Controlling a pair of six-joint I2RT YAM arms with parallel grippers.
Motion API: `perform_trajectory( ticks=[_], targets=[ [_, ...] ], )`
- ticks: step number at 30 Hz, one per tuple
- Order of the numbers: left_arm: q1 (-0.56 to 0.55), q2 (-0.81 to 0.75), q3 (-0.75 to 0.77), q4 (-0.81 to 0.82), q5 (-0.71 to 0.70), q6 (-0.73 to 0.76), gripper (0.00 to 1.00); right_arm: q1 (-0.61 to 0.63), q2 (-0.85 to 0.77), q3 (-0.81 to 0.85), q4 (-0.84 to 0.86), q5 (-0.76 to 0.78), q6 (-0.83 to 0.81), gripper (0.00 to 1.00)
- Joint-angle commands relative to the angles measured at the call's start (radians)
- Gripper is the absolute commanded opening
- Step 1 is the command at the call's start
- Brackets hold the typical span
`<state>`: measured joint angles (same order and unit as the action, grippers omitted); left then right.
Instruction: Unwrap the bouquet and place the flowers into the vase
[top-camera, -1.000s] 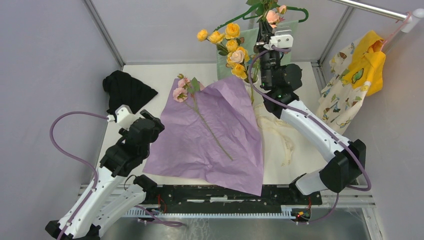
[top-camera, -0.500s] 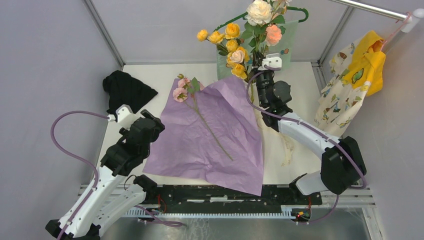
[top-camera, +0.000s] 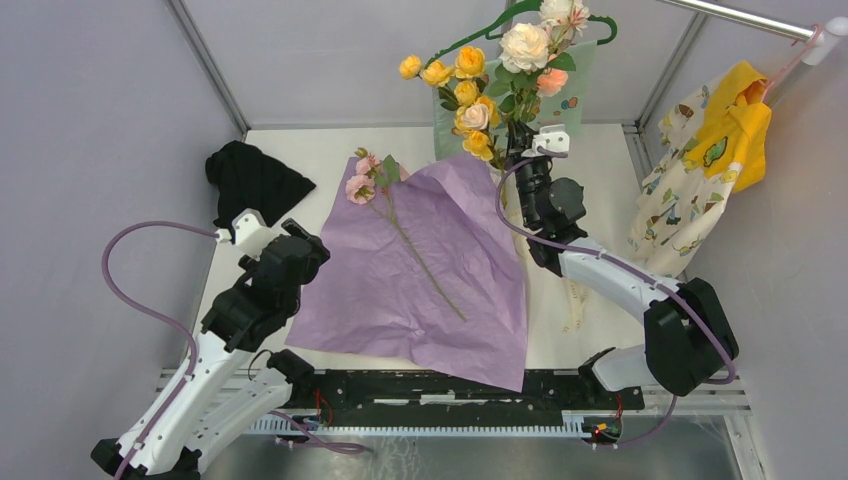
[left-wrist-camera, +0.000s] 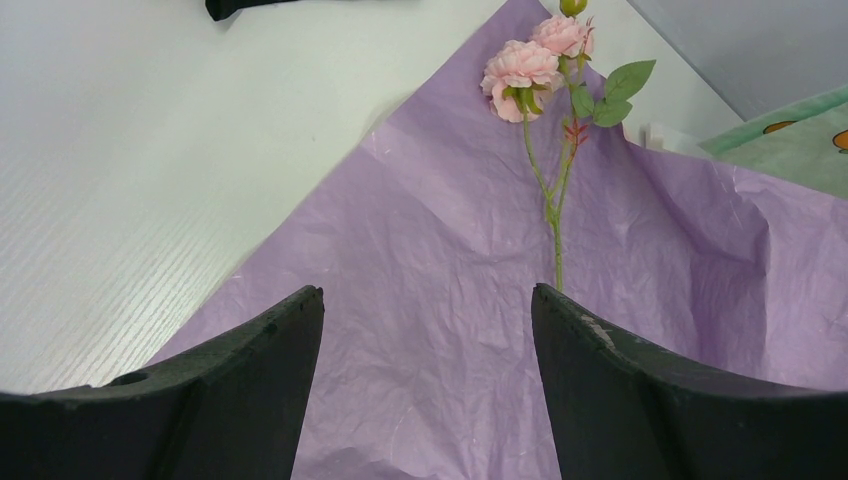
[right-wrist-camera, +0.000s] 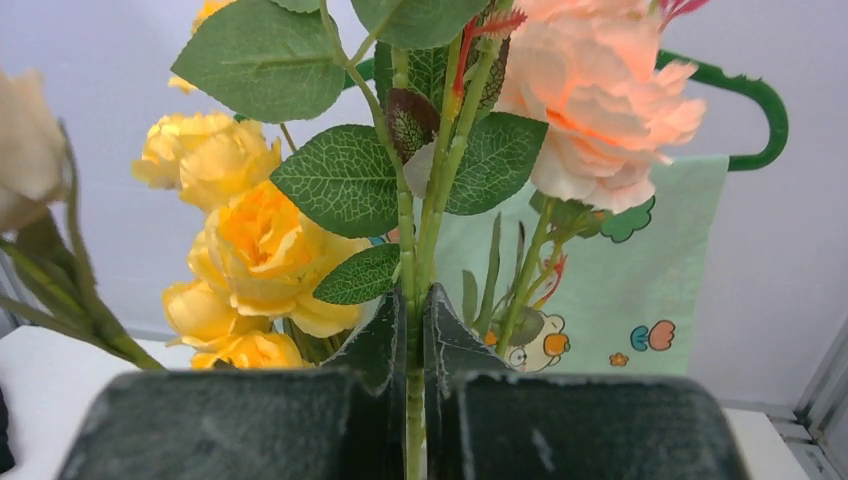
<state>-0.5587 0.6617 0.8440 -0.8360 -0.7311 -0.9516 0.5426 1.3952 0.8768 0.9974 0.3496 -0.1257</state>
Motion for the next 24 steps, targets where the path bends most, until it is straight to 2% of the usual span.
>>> perform_trajectory(
  ticks=[1, 13, 24],
  targets=[
    [-0.002, 0.003, 0.007, 0.034, -0.021, 0.008, 0.82, -0.001, -0.019, -0.017, 0.019, -0.012, 0.035, 0.0],
    [-0.001, -0.005, 0.002, 0.035, -0.022, 0.011, 0.82, -0.001, 0.016, -0.028, -0.01, -0.041, 0.07, 0.06],
    [-0.001, -0.01, -0.004, 0.032, -0.025, 0.011, 0.82, 0.0, 0.049, -0.019, -0.032, -0.048, 0.091, 0.34]
  ],
)
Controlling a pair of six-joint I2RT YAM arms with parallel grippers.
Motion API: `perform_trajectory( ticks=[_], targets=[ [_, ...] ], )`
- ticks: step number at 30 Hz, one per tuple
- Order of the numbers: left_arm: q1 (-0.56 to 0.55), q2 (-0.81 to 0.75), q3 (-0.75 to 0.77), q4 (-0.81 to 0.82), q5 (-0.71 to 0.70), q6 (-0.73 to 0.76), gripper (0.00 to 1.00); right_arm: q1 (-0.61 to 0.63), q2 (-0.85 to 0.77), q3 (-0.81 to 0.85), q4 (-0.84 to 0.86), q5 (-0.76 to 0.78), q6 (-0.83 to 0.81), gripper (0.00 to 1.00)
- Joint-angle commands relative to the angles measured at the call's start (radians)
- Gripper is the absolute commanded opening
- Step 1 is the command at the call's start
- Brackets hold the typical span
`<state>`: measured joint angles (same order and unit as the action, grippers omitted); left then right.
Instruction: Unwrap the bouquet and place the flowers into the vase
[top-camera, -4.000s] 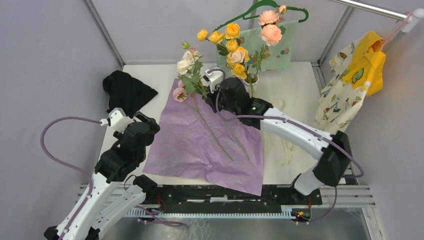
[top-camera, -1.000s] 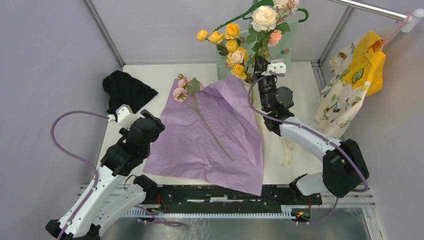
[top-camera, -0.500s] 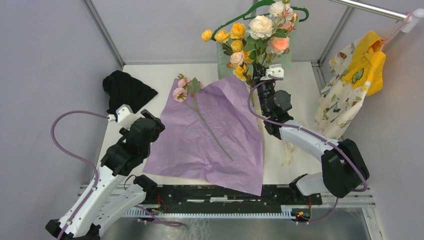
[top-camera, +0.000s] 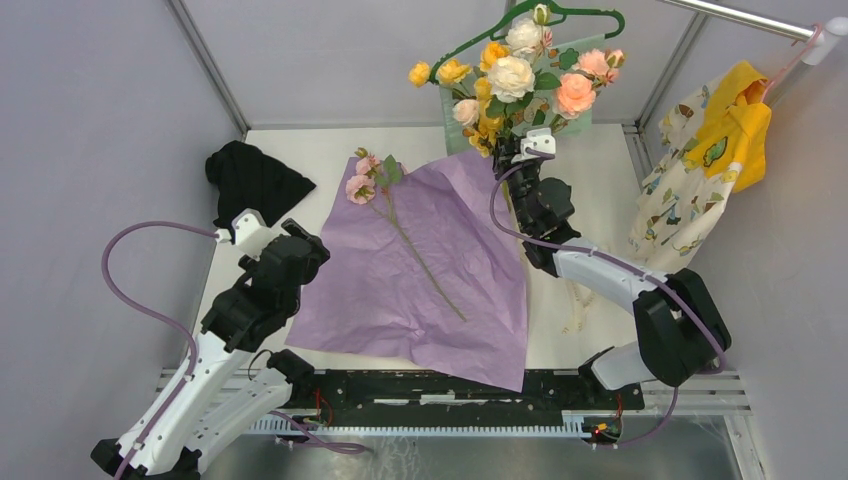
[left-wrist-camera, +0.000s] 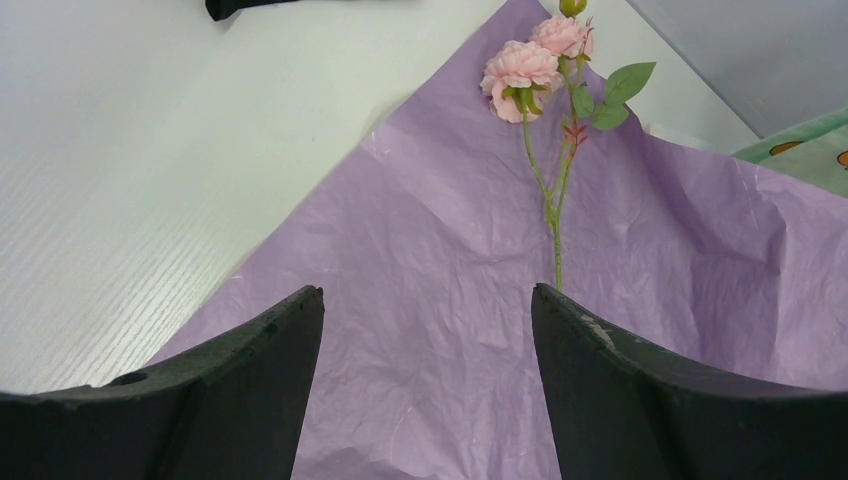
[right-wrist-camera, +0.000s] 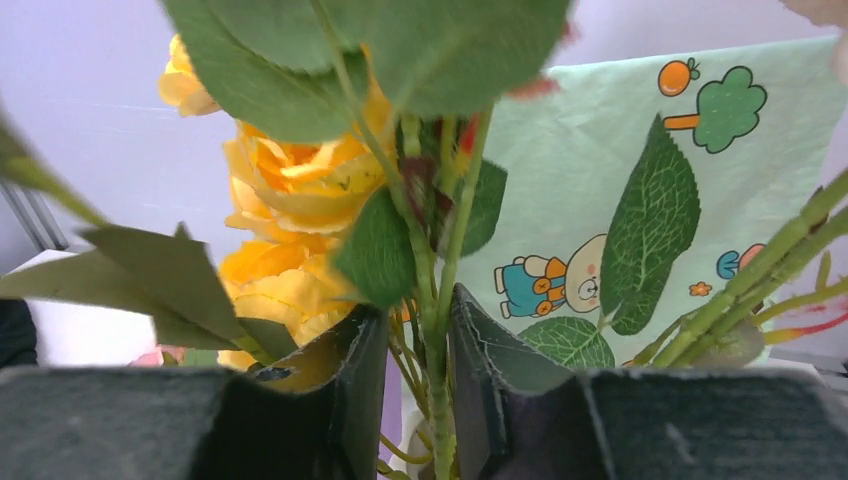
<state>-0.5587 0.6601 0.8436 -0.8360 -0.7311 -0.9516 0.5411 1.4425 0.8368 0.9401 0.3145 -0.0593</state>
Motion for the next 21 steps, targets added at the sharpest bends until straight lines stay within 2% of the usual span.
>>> perform_trajectory(
  ticks=[1, 11, 21],
  targets=[
    [-0.001, -0.01, -0.004, 0.032, -0.026, 0.011, 0.82, 0.0, 0.002, 0.02, 0.025, -0.014, 0.027, 0.36],
    [-0.002, -0.012, -0.009, 0.032, -0.028, 0.01, 0.82, 0.0, 0.005, 0.051, -0.007, -0.035, 0.033, 0.62],
    [-0.001, -0.016, -0.009, 0.032, -0.027, 0.01, 0.82, 0.0, -0.071, 0.059, -0.031, -0.059, 0.039, 0.73]
  ],
)
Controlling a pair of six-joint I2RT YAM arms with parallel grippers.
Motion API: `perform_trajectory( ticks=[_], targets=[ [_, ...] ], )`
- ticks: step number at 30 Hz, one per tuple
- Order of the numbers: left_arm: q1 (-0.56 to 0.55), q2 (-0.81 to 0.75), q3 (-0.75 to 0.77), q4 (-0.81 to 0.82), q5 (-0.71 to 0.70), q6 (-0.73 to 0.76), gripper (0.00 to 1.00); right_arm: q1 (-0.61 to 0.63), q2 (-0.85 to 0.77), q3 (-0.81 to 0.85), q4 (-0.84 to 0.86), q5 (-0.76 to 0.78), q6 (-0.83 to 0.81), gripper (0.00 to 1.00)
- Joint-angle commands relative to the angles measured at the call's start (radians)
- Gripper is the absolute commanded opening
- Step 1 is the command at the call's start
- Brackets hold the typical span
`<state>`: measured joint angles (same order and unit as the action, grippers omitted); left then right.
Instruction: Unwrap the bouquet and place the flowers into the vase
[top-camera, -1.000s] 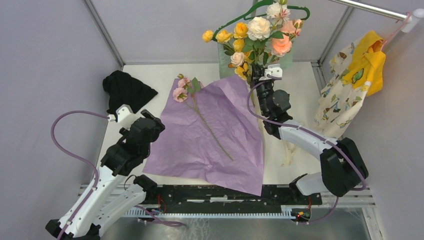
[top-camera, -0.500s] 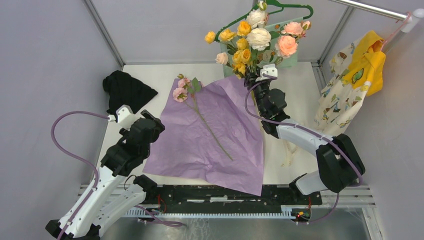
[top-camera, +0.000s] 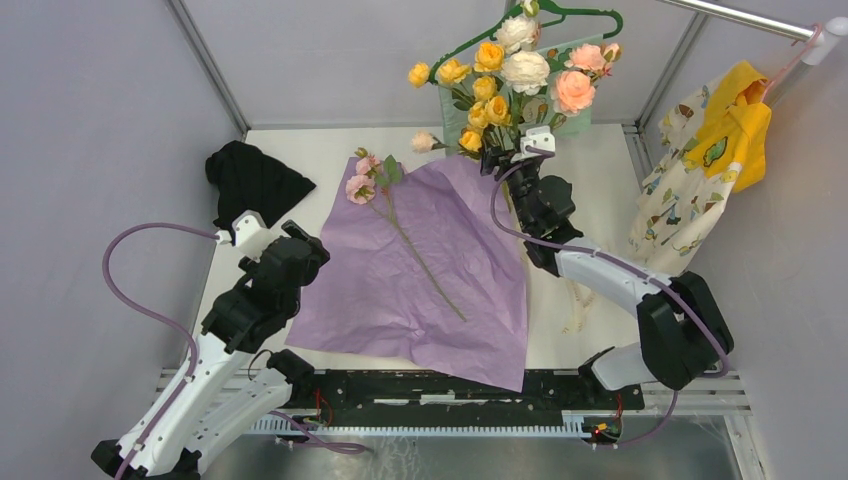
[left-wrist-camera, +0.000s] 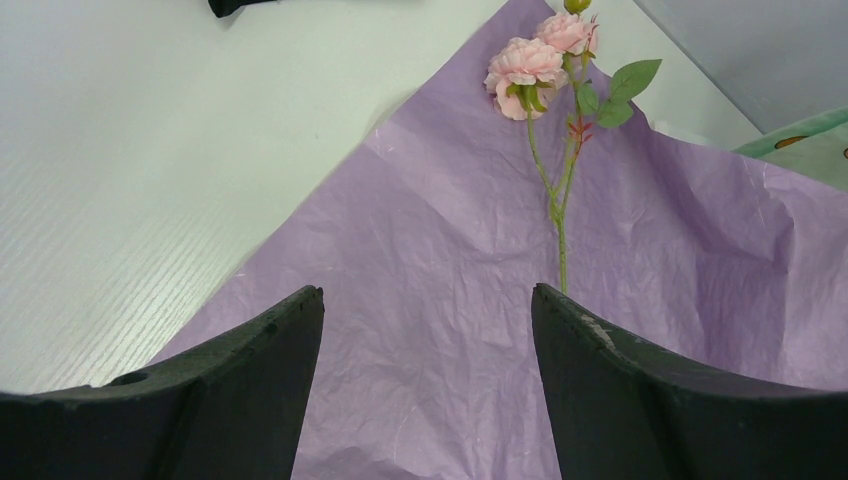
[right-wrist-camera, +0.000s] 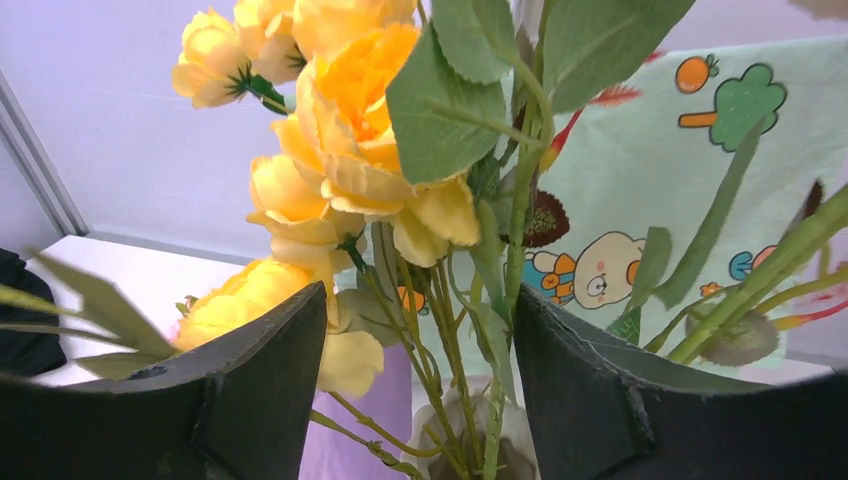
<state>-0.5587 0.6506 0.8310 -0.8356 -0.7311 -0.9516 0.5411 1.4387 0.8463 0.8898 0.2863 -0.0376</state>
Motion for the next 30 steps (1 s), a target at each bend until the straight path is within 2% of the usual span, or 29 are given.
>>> perform_trajectory(
  ticks=[1, 14, 21, 30],
  targets=[
    [-0.001, -0.006, 0.003, 0.032, -0.026, 0.01, 0.82, -0.001, -0.078, 0.051, 0.015, -0.032, 0.018, 0.74],
    [-0.001, -0.005, 0.006, 0.033, -0.02, 0.008, 0.82, 0.001, -0.22, 0.029, -0.028, -0.045, 0.027, 0.81],
    [-0.002, -0.001, 0.01, 0.034, -0.016, 0.008, 0.82, 0.002, -0.372, -0.048, -0.019, -0.07, 0.073, 0.83],
    [-0.002, -0.009, 0.013, 0.032, -0.028, 0.012, 0.82, 0.002, -0.584, -0.074, -0.034, -0.281, 0.175, 0.84]
  ],
)
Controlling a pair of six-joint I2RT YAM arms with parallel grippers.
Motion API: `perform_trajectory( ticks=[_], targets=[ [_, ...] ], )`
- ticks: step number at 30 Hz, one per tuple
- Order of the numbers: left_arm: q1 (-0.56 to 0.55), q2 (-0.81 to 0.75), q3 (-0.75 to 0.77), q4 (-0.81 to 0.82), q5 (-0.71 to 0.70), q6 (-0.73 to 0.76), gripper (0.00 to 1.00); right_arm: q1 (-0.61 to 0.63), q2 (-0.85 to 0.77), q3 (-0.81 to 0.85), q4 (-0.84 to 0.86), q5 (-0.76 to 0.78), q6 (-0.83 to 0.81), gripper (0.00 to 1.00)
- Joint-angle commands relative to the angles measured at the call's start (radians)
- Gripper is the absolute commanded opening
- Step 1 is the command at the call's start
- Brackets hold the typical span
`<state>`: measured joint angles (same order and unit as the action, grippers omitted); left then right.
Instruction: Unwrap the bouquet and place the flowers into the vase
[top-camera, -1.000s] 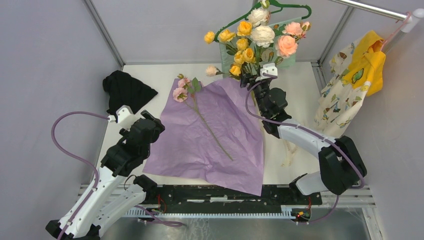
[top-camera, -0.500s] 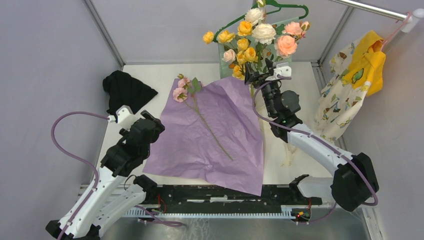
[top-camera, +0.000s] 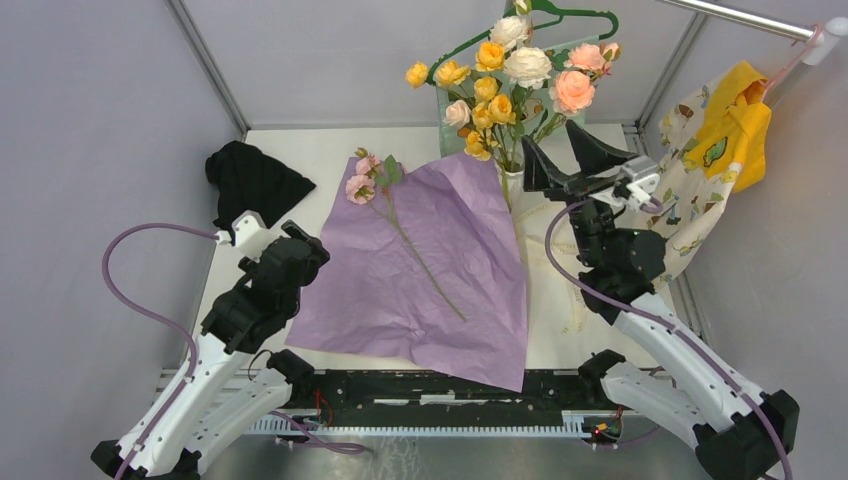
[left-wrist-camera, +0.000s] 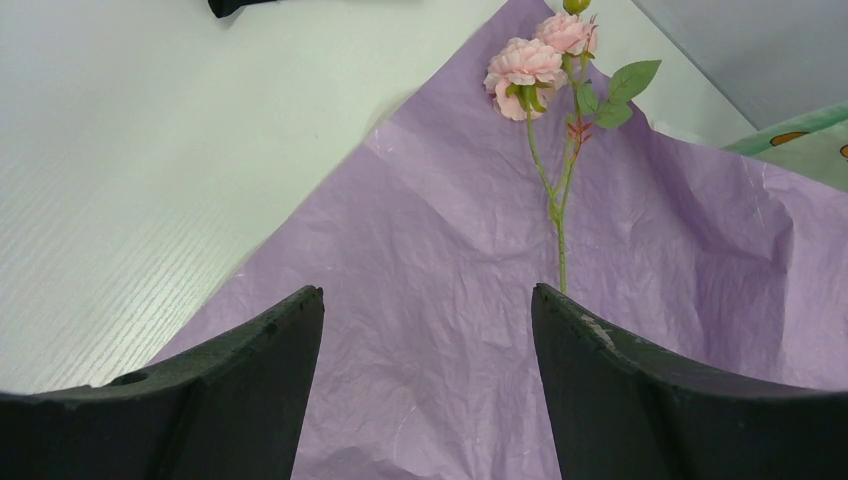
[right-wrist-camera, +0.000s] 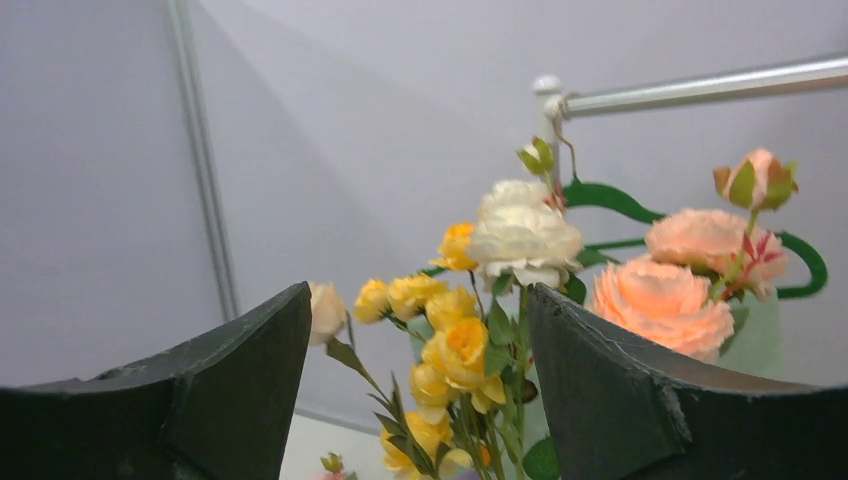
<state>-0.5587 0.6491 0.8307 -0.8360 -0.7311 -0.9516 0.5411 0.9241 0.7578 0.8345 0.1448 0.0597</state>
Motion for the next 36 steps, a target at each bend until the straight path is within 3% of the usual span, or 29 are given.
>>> perform_trajectory(
  ticks=[1, 8, 12, 15, 20, 25, 36],
  targets=[
    [-0.001, -0.009, 0.015, 0.032, -0.031, 0.013, 0.82, 0.002, -0.078, 0.024, 0.019, -0.191, 0.093, 0.84],
    [-0.002, -0.015, 0.065, -0.004, -0.091, 0.017, 0.82, 0.016, 0.009, 0.181, -0.009, -0.547, 0.283, 0.84],
    [-0.001, -0.019, 0.112, -0.039, -0.138, 0.014, 0.82, 0.119, 0.113, 0.286, -0.155, -0.608, 0.215, 0.84],
    [-0.001, -0.019, 0.141, -0.061, -0.17, 0.014, 0.82, 0.257, 0.222, 0.41, -0.37, -0.585, 0.059, 0.84],
    [-0.001, -0.031, 0.162, -0.09, -0.206, 0.004, 0.83, 0.383, 0.45, 0.596, -0.635, -0.481, -0.036, 0.83],
    [-0.002, -0.064, 0.174, -0.147, -0.255, -0.048, 0.83, 0.402, 0.713, 0.756, -0.887, -0.269, -0.048, 0.8],
    [-0.001, -0.114, 0.159, -0.174, -0.26, -0.065, 0.83, 0.393, 1.259, 1.149, -1.221, 0.008, 0.011, 0.68]
  ],
)
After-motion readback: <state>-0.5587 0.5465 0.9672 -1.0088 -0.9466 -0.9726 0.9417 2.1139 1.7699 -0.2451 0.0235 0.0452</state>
